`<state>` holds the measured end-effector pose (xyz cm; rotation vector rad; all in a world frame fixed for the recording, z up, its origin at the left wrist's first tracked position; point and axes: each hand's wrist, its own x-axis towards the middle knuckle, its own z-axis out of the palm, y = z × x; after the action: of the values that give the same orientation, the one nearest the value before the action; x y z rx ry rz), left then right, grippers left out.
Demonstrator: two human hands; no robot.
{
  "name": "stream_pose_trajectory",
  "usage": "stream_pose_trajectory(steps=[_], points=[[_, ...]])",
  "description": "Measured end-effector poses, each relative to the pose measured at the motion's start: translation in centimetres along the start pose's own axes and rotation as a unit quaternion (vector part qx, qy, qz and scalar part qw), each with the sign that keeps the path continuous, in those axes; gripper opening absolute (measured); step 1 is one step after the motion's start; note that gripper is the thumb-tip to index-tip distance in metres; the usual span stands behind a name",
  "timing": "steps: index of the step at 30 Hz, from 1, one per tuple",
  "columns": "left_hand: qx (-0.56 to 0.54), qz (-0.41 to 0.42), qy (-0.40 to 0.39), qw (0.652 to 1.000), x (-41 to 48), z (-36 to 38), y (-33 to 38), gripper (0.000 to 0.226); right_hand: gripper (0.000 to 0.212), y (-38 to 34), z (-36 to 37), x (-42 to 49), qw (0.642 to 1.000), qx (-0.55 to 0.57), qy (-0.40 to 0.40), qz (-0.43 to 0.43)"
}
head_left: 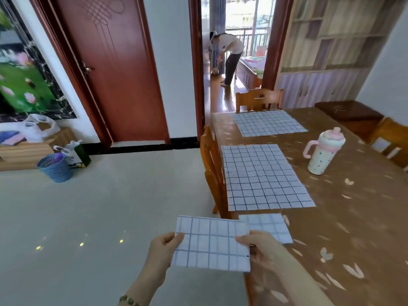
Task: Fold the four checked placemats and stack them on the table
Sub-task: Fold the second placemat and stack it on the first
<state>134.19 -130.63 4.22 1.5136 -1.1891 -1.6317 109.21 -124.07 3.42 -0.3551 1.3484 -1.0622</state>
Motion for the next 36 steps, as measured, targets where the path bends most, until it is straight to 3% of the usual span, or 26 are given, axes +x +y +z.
stream_pose_trajectory(steps=[10, 18, 23, 29, 36], points=[[0.095, -0.025, -0.188, 0.977, 11.4, 5.4, 4.4, 0.012, 0.023, -1.5, -2.7, 3.1, 0.974, 0.096, 0.206, -0.017], [0.207, -0.040, -0.359, 0.909, 16.0, 9.3, 5.4, 0.007, 0.026, 0.6, -4.8, 2.1, 0.928, 0.136, 0.346, -0.011], [0.246, -0.102, -0.439, 0.858, 15.5, 11.5, 2.4, 0.010, 0.020, 2.1, -7.8, 0.6, 0.916, 0.055, 0.397, 0.015], [0.284, -0.189, -0.449, 0.826, 13.6, 13.9, -3.7, 0.023, 0.019, 4.2, -12.0, 0.2, 0.906, -0.059, 0.415, 0.063], [0.315, -0.219, -0.378, 0.843, 12.6, 16.7, -8.9, 0.020, 0.023, 5.8, -15.1, 4.1, 0.894, -0.117, 0.424, 0.080]])
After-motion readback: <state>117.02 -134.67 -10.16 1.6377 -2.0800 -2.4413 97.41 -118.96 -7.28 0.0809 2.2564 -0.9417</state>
